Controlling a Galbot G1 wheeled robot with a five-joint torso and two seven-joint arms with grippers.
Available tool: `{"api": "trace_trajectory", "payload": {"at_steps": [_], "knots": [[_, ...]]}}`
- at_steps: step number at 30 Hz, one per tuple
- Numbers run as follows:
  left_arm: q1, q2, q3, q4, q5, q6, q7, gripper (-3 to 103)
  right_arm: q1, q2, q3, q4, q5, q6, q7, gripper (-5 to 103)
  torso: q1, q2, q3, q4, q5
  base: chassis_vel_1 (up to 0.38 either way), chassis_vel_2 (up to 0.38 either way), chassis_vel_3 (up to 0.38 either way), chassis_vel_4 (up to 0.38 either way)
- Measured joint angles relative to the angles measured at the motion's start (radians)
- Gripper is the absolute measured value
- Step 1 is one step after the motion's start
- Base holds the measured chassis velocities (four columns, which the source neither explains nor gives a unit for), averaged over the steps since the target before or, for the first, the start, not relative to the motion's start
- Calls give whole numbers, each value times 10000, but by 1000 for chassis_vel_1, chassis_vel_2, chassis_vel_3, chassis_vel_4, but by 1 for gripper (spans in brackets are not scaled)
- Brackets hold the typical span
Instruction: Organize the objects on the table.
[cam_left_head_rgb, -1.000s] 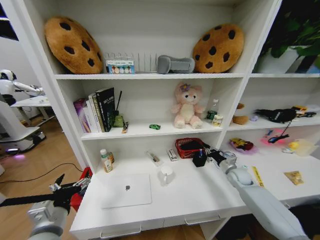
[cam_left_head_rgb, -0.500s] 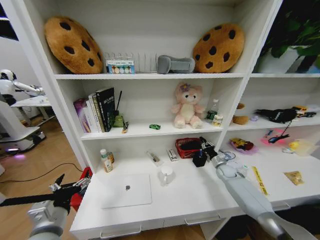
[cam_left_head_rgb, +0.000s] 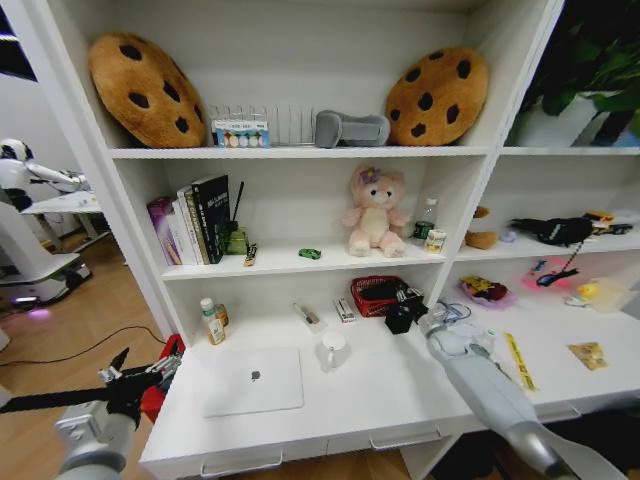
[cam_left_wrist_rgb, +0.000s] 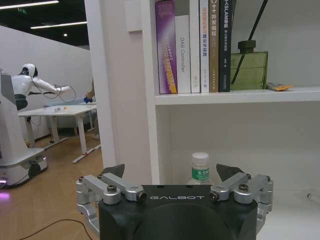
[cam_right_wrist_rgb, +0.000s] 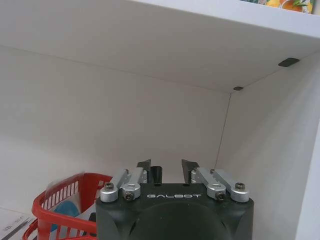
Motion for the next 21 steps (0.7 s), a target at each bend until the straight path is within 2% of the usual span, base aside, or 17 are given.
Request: {"api": "trace_trajectory", "payload": {"at_steps": [3,5,7,8,10,13,15,16,17,19,20,21], "knots": [[0,0,0,0,0,0,0,100,-70,-6,66,60,0,-29,1,39,0,0,0,1,0,0,0,0,0],[0,0,0,0,0,0,0,100,-173,-21,169,156,5,-48,12,50,0,0,0,2,0,0,0,0,0],[0,0,0,0,0,0,-1,100,-587,-169,563,775,132,-446,-305,61,0,-1,0,2,1,0,0,0,0],[0,0,0,0,0,0,-1,100,-587,-169,563,775,132,-446,-305,61,0,-1,0,2,1,0,0,0,0],[0,1,0,0,0,0,0,100,-1285,-361,1004,1673,206,-703,-475,72,-1,0,-1,2,-2,0,0,0,0],[0,0,0,1,0,0,-1,100,-1714,-453,1160,2183,175,-696,-372,78,-1,0,0,0,-1,0,0,0,0],[0,0,-1,0,0,0,-4,100,-2828,-634,1604,3526,28,-698,385,88,-1,0,-1,3,0,0,0,0,0],[0,0,-1,0,1,0,-5,100,-3446,-672,2012,4212,12,-938,653,93,-1,0,-1,4,0,0,0,0,0],[0,0,-1,0,1,0,-5,100,-3446,-672,2012,4212,12,-938,653,93,-1,0,-1,4,0,0,0,0,0],[0,1,0,0,0,0,-3,100,-4989,-611,3042,5668,-141,-1242,1221,99,-1,0,-2,4,-4,0,0,0,0],[0,1,0,0,0,0,-3,100,-4989,-611,3042,5668,-141,-1242,1221,99,-1,0,-2,4,-4,0,0,0,0],[0,0,0,0,0,0,-1,100,-5845,-519,3497,6355,-210,-1420,1480,100,-1,0,-2,4,-2,0,0,0,0]]}}
